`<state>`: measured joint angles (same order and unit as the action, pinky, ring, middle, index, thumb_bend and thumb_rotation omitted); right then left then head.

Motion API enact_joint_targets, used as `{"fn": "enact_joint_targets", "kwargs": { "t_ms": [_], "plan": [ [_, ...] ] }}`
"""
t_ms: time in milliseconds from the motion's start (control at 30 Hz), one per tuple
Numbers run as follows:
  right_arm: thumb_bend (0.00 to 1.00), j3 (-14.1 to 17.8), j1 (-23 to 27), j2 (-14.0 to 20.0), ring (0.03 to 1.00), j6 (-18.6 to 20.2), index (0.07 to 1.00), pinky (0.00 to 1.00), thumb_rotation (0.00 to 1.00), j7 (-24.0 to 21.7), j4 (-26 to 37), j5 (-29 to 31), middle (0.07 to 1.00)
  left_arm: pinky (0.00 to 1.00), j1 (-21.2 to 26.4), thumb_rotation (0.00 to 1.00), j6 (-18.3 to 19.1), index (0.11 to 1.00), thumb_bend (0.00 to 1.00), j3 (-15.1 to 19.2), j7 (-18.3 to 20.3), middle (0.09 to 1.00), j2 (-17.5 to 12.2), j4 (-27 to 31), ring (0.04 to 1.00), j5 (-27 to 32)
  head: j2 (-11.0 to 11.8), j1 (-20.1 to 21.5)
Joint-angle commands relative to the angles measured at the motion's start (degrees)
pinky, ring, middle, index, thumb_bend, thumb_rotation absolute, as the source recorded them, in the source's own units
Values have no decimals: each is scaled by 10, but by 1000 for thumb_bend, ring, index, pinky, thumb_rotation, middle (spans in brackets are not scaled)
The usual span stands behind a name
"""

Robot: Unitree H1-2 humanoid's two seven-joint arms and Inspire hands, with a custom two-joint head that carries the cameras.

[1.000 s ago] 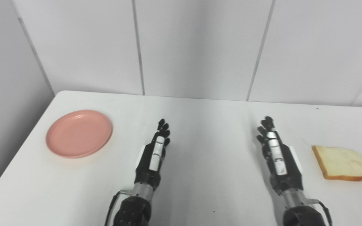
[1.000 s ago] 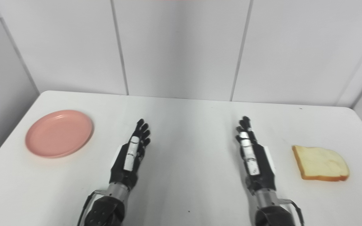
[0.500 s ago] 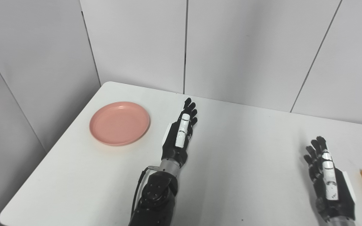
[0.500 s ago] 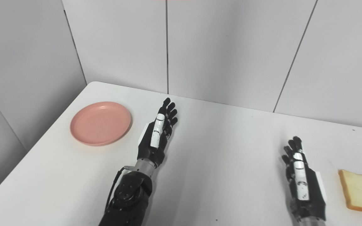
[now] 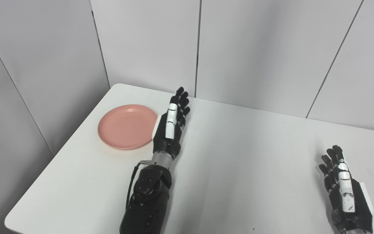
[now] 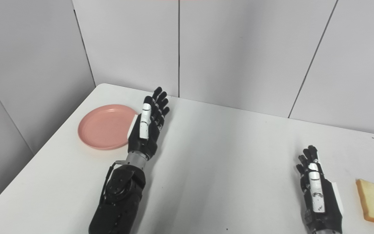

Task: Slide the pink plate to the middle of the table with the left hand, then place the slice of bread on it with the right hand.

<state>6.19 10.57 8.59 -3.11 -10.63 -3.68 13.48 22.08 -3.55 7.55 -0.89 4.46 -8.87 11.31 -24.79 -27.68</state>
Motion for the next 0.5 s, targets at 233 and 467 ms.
{"fn": "enact_joint_targets", "kwargs": {
  "t_ms": [233,467],
  "plan": [
    [561,3,21,3,1000,-33,1000,1000,932,-2,12,1,1000,987,39,1000,-13,926,718,40,-19,946,-51,23,964,3,4,-8],
    [578,3,23,3,1000,-33,1000,1000,929,1,7,-5,1000,968,47,1000,-55,906,755,69,-30,912,-91,-6,922,-5,7,-14]
  ]
}}
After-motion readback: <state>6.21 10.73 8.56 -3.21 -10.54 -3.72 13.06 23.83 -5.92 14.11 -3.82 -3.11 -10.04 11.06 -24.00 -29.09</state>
